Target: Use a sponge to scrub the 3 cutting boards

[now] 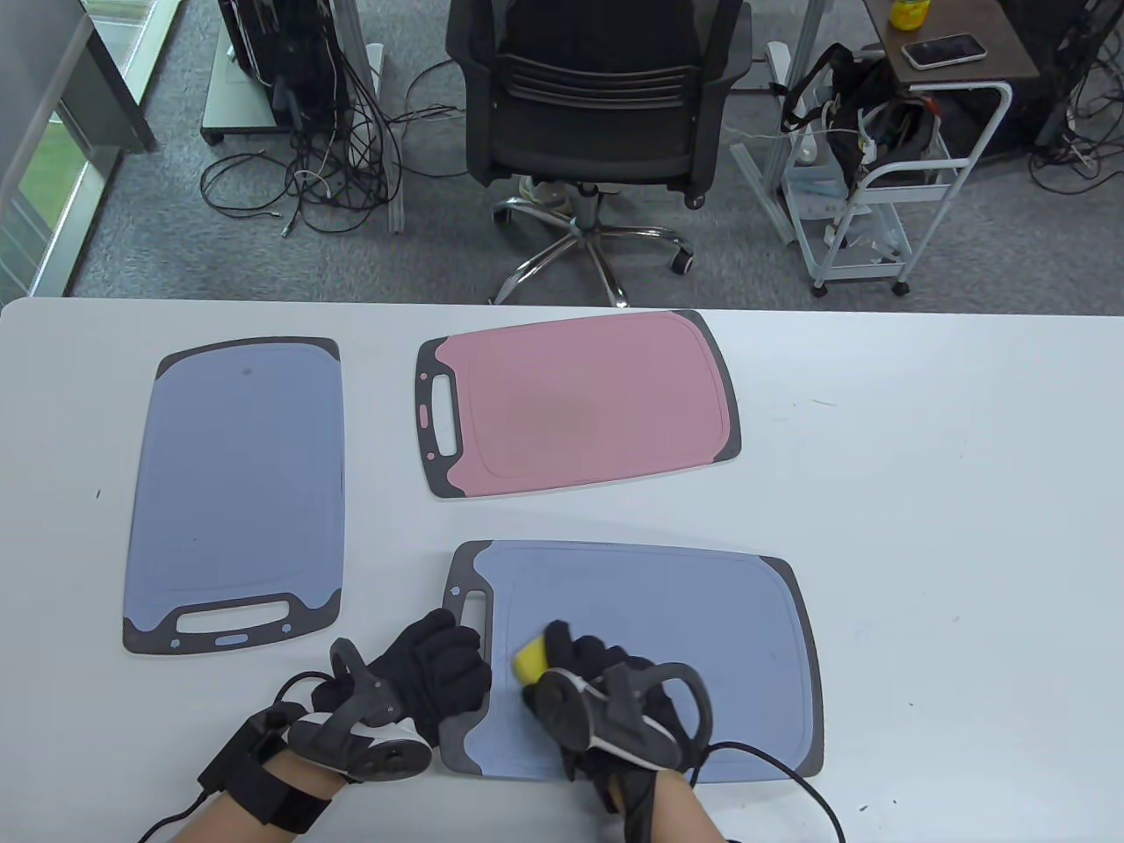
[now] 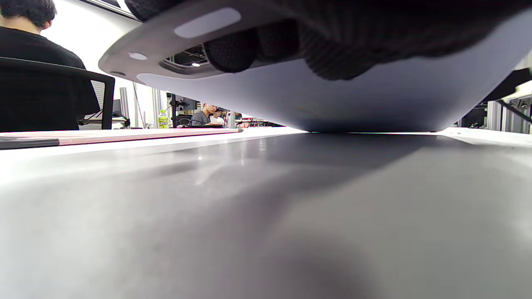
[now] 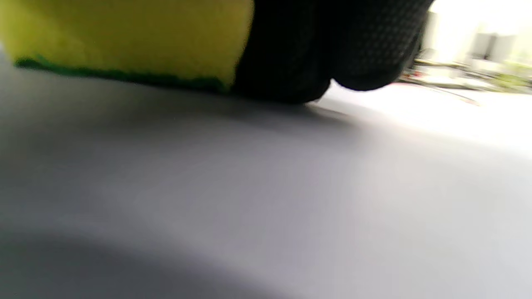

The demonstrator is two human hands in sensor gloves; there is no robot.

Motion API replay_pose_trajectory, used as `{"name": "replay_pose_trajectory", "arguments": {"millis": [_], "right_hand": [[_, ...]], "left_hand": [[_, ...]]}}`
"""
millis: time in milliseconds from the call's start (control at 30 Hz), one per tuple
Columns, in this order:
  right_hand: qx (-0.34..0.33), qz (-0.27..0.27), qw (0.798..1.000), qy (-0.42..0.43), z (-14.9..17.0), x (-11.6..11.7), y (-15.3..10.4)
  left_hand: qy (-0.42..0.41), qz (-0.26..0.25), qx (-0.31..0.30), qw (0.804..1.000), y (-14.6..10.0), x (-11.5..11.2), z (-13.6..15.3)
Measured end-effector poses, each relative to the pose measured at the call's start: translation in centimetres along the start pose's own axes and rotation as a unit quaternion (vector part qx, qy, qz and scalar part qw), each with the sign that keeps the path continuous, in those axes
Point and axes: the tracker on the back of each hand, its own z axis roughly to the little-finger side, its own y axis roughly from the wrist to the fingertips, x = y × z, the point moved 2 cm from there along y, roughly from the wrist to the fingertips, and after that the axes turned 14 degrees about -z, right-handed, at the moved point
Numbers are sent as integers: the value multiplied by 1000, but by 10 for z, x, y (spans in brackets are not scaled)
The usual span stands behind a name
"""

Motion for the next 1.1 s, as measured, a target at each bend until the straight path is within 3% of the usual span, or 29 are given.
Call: {"name": "replay_pose_trajectory", "arguments": {"millis": [133,233,267,333,400,467,500,567,633,700,800,900,1000,1100], "right_hand": [[207,-41,976,51,129,17,-6],[292,-60,943,147,188,33,-24],[282,-55,937,197,194,37,-28],[268,-30,945,186,182,32,-24],[196,-56,974,103,144,22,-11],[82,-45,994,49,73,11,-2],[45,-38,998,37,47,9,-1],[-85,-10,996,-17,-36,1,-11],[-151,-8,987,-57,-80,-1,-21],[-127,-10,987,-94,-85,-1,-23],[-78,-11,997,-11,-38,3,-12],[62,-26,997,27,49,11,-4],[206,-27,972,109,140,27,-17],[271,-35,949,155,176,35,-30]], "left_hand": [[2,0,-1,1000,0,0,-1],[2,-1,-2,1000,0,0,-1],[1,-2,-2,1000,0,0,-1],[0,-3,-1,1000,0,0,-1],[-3,-3,0,1000,0,0,0],[-2,-3,0,1000,-1,0,0],[0,-3,-1,1000,-1,0,-1],[5,-4,-5,1000,-1,1,-2],[5,-4,-5,1000,-1,0,-2],[2,-6,-3,1000,-2,1,-1],[3,-2,-3,1000,-1,0,-1],[0,1,-1,1000,-1,-1,0],[5,-1,-5,1000,-1,0,-2],[6,-1,-5,1000,-1,0,-2]]}}
